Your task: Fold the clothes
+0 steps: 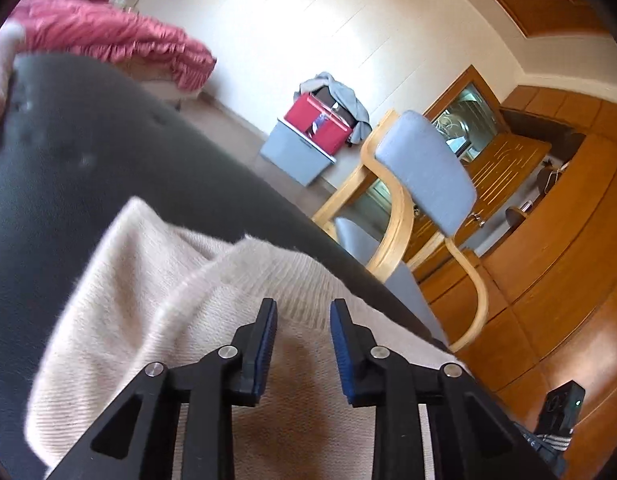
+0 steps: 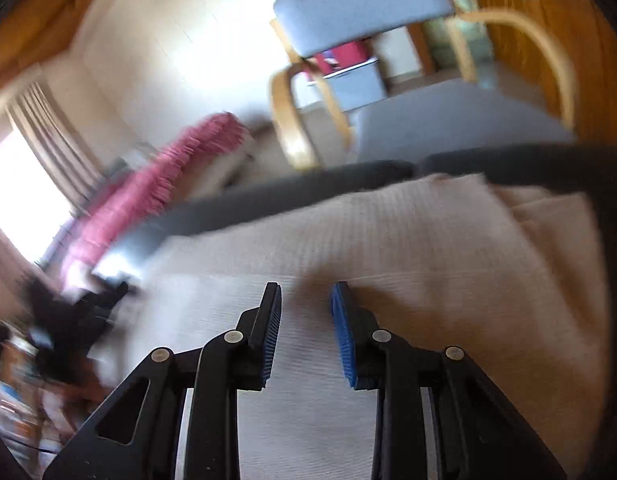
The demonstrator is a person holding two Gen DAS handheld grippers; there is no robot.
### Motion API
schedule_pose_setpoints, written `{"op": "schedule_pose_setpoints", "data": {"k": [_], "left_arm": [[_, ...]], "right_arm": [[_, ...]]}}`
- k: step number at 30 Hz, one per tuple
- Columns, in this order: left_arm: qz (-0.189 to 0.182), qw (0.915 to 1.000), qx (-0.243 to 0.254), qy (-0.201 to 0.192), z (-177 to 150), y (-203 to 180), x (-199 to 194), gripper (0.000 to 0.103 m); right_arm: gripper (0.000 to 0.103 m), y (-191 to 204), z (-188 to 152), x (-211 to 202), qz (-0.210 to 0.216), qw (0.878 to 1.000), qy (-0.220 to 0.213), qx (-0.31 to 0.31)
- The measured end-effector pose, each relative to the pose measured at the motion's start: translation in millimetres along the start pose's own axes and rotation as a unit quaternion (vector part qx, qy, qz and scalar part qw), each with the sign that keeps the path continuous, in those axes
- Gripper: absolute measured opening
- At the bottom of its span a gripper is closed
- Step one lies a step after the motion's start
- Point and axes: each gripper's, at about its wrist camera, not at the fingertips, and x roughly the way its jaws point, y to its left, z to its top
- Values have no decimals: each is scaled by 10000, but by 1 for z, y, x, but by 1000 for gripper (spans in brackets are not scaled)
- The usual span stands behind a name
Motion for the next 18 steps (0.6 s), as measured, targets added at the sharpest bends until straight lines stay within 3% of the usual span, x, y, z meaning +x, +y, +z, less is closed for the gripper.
{"op": "schedule_pose_setpoints", "data": {"k": [2,5,9,13,16,18], "left_arm": [[390,9992,-61,105,-1,8,0,27],[685,9969,-308,232,0,20,6,26],[1003,9946,25,273,-1,10,11,26],[861,9961,-24,199,-2,10,9,26],[372,9982,-59,-470,-6,7,-22,26],[256,9969,138,-730,-12,1,-38,28]], "right_arm": [[29,-18,1,-7,-191,9993,-138,295],[29,-53,0,-25,-357,9954,-345,819],[29,-87,-6,-50,-585,9880,-632,1282],[29,-104,-8,-61,-651,9831,-764,1531],[29,-88,-2,-70,-610,9863,-973,1188],[30,-67,5,-71,-551,9909,-1050,642]]}}
